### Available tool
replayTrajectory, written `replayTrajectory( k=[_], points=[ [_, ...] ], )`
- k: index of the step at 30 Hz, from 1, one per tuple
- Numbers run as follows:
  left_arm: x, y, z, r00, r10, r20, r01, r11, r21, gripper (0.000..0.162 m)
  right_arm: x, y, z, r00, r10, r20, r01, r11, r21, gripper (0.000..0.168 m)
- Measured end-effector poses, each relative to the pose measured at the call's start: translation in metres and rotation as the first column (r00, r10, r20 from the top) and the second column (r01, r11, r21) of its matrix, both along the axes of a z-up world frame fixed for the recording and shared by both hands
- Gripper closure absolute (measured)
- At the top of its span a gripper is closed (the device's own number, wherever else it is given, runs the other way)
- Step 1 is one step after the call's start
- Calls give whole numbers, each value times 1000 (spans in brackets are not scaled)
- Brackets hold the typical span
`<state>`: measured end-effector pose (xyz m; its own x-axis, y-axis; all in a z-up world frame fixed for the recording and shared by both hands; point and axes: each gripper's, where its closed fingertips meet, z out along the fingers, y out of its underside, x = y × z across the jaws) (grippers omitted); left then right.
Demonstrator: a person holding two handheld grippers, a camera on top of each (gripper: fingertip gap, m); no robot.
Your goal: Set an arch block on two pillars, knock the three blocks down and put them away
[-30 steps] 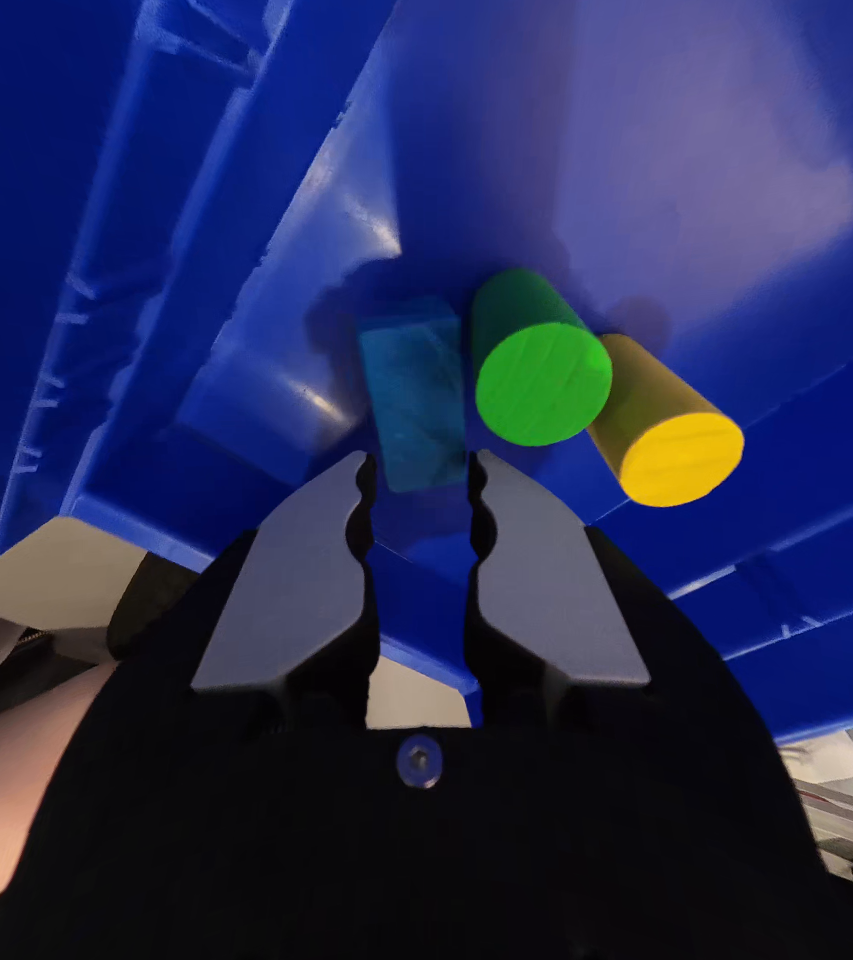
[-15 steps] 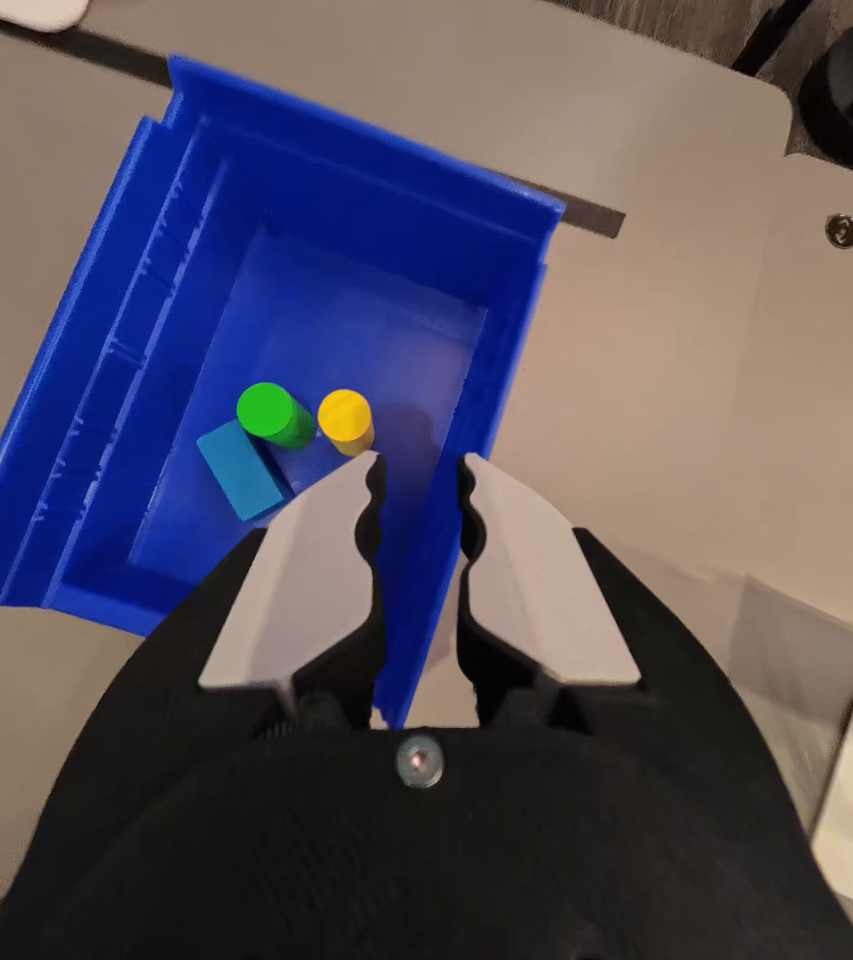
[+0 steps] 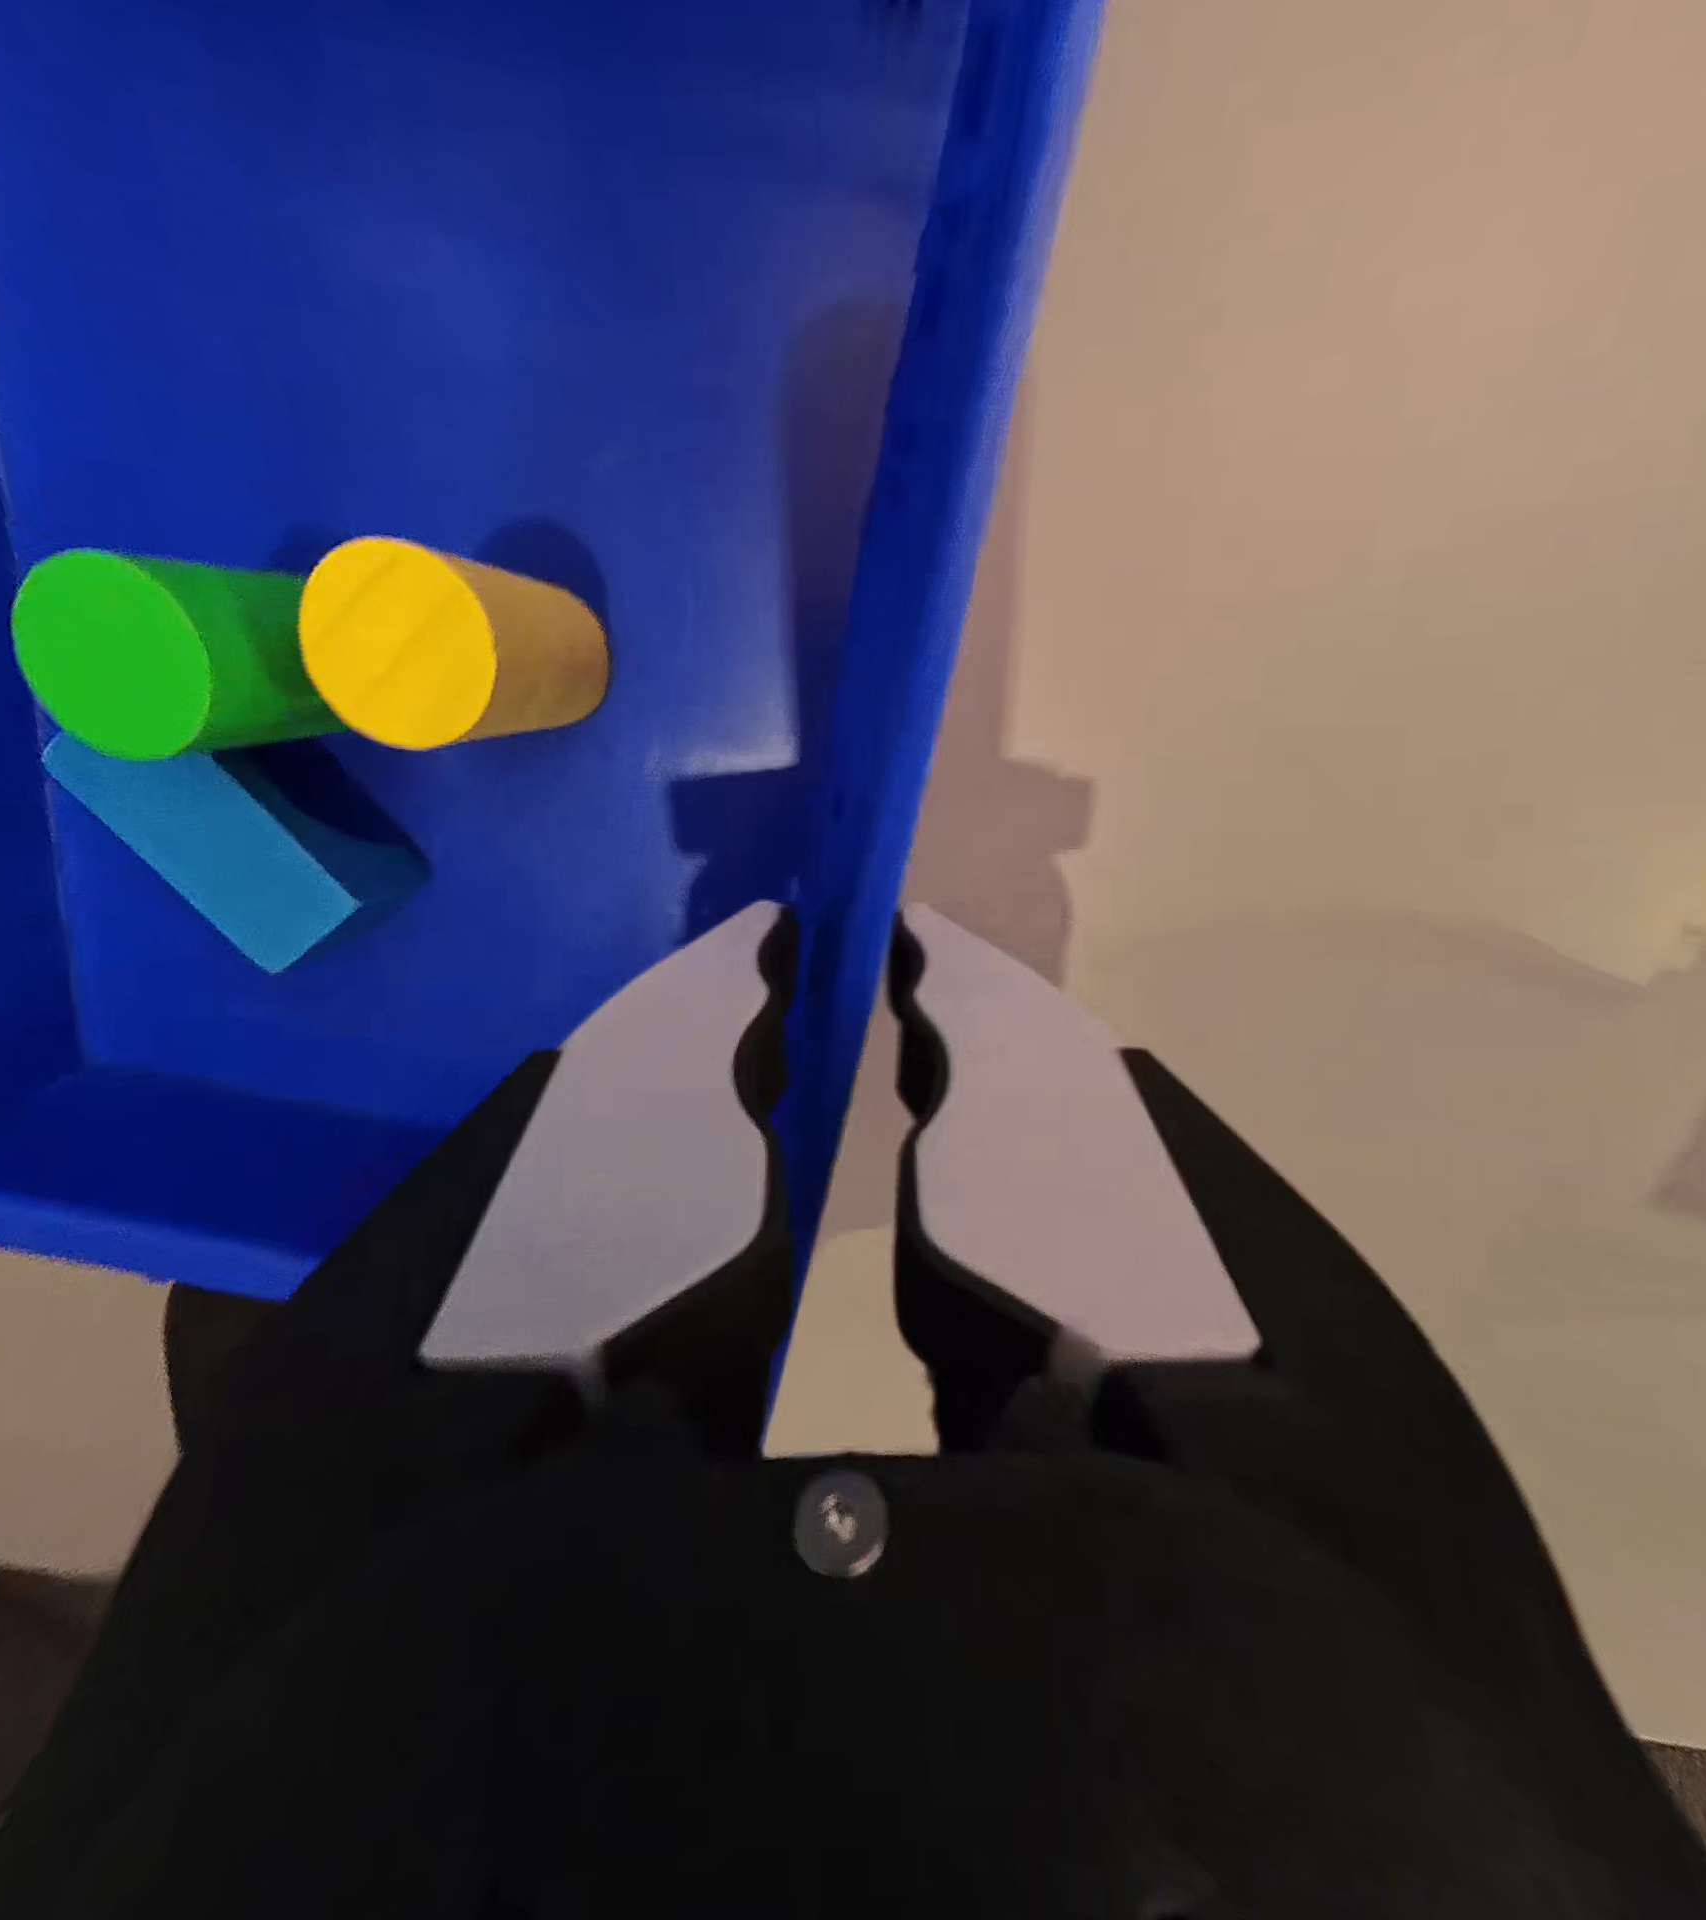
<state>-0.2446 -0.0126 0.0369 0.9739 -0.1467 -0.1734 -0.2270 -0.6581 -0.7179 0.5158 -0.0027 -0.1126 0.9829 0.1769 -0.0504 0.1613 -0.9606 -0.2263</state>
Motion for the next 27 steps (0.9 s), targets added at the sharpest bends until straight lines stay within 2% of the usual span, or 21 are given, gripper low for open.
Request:
replayTrajectory(
  k=[1,4,7,9,14,17,19,20,24,27],
  points=[
    [-13,1,-13,1000,12,-9,-13,998,-61,93,-5,-3,-3,1000,14,-20,-14,999,-31,160],
    [-55,13,-32,989,116,-94,-125,987,-99,95,-6,-5,-4,1000,-6,-16,5,999,-50,160],
    [-80,6,-63,976,180,-123,-205,949,-240,79,-6,-5,-4,1000,-11,-3,11,998,-54,160],
    [-95,3,-78,966,206,-155,-244,925,-292,80,-6,-5,-4,1000,-12,5,12,998,-56,160],
    [-97,-14,-128,968,252,-19,-224,818,-530,86,-6,-5,-6,1000,-11,6,11,998,-67,159],
    [-96,-21,-146,956,291,21,-218,759,-613,107,-7,-6,-6,1000,2,15,-1,997,-78,159],
    [-83,-31,-153,941,322,100,-170,709,-684,150,-10,-8,-6,1000,13,9,-12,996,-91,159],
    [-78,-32,-155,936,328,130,-146,695,-705,154,-12,-10,-5,1000,16,1,-16,995,-101,159],
    [-72,-29,-155,971,233,58,-124,693,-710,156,-31,-12,-5,999,44,-28,-47,989,-142,160],
    [-40,-22,-155,984,159,82,-51,692,-720,155,-56,-7,-5,998,54,-37,-58,988,-146,160]
  ],
)
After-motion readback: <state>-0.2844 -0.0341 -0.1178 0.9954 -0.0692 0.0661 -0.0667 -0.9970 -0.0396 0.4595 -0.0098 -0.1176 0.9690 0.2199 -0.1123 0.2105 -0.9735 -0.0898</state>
